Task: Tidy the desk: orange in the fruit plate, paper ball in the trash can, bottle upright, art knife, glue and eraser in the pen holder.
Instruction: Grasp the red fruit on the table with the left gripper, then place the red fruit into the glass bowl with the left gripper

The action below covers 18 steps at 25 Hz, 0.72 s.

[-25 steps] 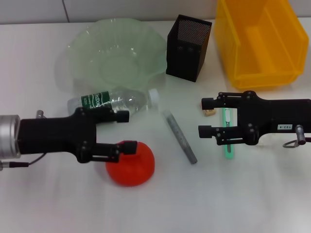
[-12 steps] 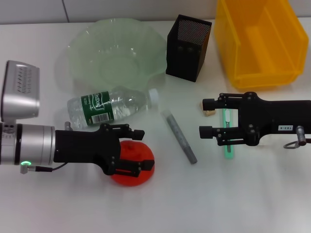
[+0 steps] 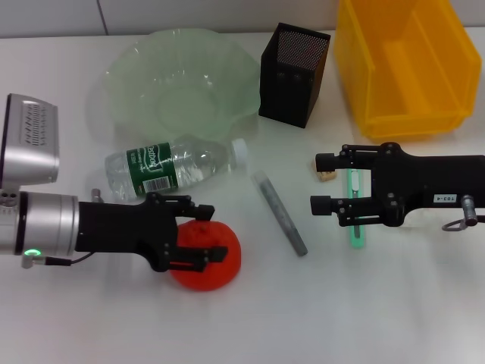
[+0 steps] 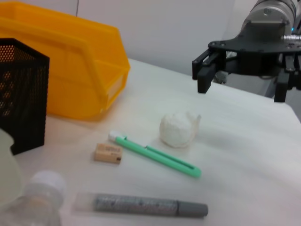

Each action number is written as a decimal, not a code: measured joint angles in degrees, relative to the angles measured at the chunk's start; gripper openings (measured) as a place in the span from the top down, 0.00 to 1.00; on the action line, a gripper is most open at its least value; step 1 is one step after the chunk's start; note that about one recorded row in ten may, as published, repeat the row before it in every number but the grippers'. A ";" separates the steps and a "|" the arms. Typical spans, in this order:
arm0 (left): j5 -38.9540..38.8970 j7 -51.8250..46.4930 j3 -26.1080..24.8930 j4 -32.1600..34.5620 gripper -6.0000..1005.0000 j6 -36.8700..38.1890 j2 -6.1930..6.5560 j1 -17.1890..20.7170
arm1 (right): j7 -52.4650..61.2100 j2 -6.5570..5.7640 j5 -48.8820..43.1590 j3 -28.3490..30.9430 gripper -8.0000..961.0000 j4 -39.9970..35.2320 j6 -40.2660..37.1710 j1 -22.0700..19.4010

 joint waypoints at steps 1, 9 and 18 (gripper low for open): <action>0.42 0.07 0.00 0.00 0.23 -0.20 0.37 0.05 | 0.11 -0.01 0.00 0.00 0.23 0.05 -0.10 0.02; 4.99 0.31 0.07 1.34 0.46 -0.23 0.17 -0.94 | 0.22 -0.05 -0.01 0.01 0.23 0.38 -0.30 -0.08; 5.48 -0.43 -3.44 2.93 0.68 2.51 -0.25 -1.53 | 0.34 -0.06 0.06 0.00 0.23 0.61 -0.43 -0.35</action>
